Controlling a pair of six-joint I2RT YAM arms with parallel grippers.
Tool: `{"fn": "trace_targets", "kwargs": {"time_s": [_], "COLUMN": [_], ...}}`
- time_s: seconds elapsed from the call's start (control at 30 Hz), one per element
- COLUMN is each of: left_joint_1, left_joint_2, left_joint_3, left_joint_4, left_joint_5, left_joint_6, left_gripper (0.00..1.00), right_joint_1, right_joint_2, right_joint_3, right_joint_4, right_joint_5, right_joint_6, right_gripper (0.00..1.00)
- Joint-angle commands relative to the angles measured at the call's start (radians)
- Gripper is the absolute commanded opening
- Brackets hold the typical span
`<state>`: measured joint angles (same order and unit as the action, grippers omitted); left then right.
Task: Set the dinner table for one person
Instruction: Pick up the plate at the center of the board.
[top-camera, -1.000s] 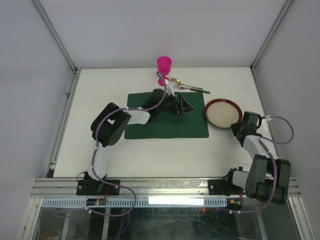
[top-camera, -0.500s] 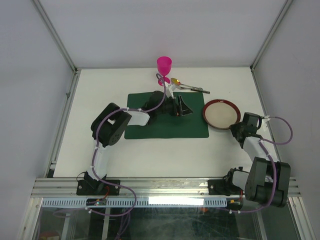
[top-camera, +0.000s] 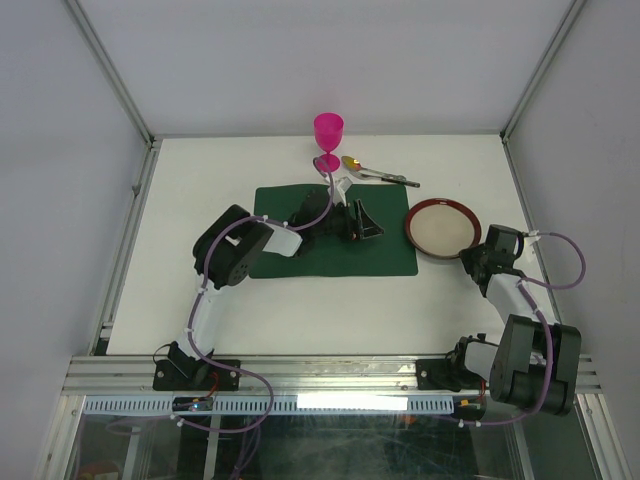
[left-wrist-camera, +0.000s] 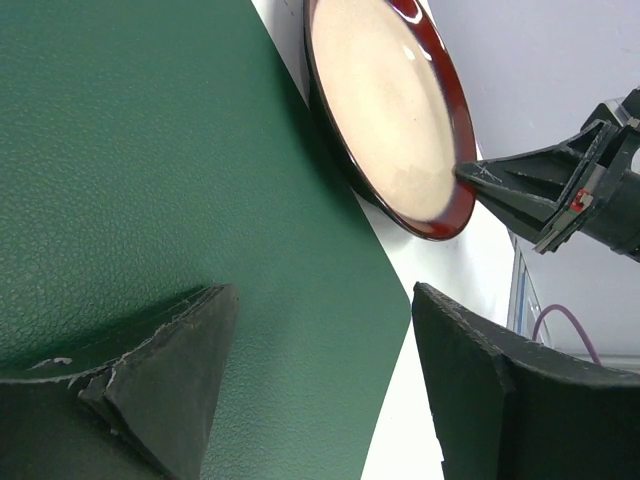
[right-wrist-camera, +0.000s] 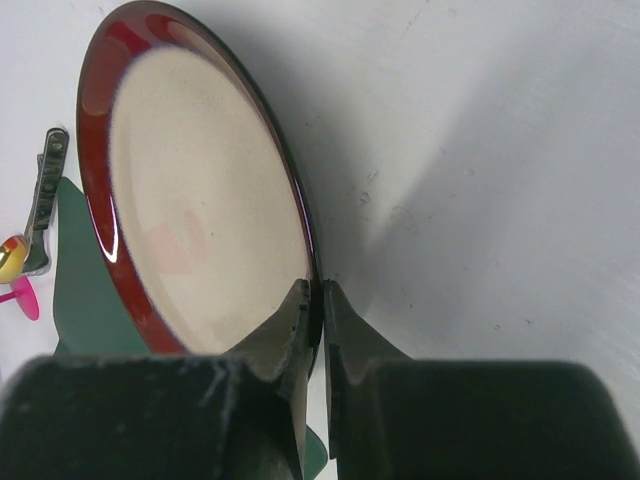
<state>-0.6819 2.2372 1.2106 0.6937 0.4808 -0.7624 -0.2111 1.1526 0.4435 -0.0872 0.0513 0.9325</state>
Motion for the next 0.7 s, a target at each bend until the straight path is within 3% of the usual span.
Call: {"fn": "trace_targets", "kwargs": {"time_s": [0.0,0.67], "left_joint_1": [-0.012,-0.013], "left_joint_2": [0.02,0.064], "left_joint_3": [-0.01,-0.014], "left_joint_4": [0.053,0.113], "left_joint_5": [-0.016,-0.018], "left_joint_6": [-0.009,-0.04], "left_gripper": [0.73,0.71], "right_joint_1": [0.001,0.011], "right_joint_2": [-0.041,-0.112], "right_joint_3": [0.018,-0.002], "right_joint_4": [0.077,0.056], "right_joint_5": [-0.052,-0.177], "right_joint_6": [-0.024,-0.026], "right_gripper": [0.0,0.0]}}
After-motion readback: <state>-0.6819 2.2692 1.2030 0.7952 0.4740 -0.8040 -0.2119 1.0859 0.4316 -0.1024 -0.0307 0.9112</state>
